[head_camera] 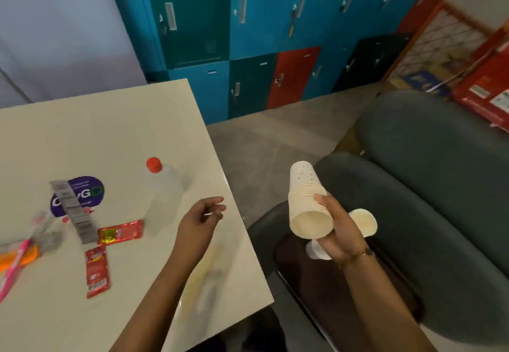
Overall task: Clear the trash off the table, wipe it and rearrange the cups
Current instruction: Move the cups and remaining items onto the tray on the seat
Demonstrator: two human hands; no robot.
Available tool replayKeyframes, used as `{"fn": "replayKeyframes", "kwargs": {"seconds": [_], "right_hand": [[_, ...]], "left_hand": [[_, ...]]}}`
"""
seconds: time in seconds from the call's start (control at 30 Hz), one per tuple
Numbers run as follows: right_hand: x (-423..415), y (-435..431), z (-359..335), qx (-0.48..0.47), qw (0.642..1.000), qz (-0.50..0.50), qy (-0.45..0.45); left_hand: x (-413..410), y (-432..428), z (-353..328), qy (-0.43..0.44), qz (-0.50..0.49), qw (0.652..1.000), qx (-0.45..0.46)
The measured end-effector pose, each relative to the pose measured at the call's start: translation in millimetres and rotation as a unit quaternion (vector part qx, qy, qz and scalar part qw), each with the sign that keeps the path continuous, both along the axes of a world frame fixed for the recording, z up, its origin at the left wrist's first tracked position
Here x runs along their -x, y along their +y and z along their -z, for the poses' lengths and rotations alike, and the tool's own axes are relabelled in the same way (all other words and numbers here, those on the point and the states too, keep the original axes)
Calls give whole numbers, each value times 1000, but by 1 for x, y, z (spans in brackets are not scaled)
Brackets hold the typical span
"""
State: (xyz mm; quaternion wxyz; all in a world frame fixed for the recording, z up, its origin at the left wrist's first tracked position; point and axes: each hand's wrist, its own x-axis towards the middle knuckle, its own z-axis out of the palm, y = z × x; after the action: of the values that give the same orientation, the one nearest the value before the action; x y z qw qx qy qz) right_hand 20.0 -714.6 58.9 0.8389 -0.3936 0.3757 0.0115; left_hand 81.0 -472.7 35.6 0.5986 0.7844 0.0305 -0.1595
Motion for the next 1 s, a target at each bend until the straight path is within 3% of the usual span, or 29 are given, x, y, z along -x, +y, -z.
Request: {"fn": "replayKeyframes", "kwargs": {"seconds": [0.23,0.33,0.5,0.77,1.0], "right_hand": [[89,-91,-14,6,997,58,-50],[121,-119,1,-21,994,103,-22],[156,-143,61,-170,966,187,60],[127,-142,137,-313,904,255,139],[113,-152,156,-321,898,264,145]], "left_hand": [[28,-96,4,17,72,997,16],[40,-133,7,30,118,993,5],[56,-172,14,36,160,986,-13],[67,-182,22,51,166,983,-55],[70,-170,26,58,138,986,-73]]}}
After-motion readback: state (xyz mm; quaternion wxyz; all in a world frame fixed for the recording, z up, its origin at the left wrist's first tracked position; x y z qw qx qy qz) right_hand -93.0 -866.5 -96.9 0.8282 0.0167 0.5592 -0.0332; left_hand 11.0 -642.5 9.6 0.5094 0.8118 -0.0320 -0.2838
